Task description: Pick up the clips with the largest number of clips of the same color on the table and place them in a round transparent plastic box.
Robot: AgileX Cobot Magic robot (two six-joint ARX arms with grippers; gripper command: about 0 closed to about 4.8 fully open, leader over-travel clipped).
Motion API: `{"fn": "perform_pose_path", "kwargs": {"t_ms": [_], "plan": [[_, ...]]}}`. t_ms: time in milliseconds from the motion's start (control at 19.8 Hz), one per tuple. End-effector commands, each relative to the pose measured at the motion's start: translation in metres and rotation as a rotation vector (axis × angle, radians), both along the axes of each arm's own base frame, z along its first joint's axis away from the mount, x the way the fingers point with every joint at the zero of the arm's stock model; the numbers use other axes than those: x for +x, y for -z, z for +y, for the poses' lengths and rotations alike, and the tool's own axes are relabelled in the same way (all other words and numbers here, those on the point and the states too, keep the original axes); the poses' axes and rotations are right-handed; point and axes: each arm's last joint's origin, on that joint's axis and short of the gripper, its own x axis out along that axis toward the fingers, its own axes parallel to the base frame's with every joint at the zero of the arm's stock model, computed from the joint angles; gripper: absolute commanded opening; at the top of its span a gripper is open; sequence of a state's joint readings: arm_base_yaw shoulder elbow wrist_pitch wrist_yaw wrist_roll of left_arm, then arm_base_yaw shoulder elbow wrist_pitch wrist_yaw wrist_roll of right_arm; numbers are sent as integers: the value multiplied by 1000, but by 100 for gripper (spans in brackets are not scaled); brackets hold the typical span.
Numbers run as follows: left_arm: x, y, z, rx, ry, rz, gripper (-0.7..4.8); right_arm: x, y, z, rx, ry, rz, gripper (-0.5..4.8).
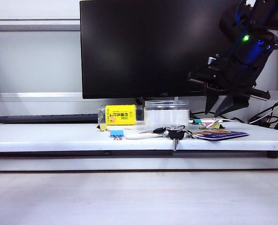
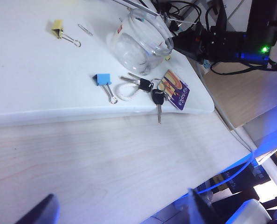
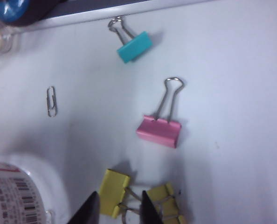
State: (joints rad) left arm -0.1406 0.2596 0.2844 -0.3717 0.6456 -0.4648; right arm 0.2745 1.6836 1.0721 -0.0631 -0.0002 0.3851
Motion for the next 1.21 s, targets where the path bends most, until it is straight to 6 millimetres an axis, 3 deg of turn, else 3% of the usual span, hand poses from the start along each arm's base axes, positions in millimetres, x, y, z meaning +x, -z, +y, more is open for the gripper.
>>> {"fn": "perform_pose_path", "kwargs": {"t_ms": [50,453,1108,1209], "plan": [[0,-2,0,-8,2,-8,368,1,-3,0,12,21,-16,117],[0,-2,0,-8,4,-4,368,2,1,-13,59,116,41,117],[1,-3,0,-11,6,-18,368,2,4,-11,104,69,72,116],[0,-9,-3,-46,114,-79,368,3,9,-11,102,68,88,116]]}}
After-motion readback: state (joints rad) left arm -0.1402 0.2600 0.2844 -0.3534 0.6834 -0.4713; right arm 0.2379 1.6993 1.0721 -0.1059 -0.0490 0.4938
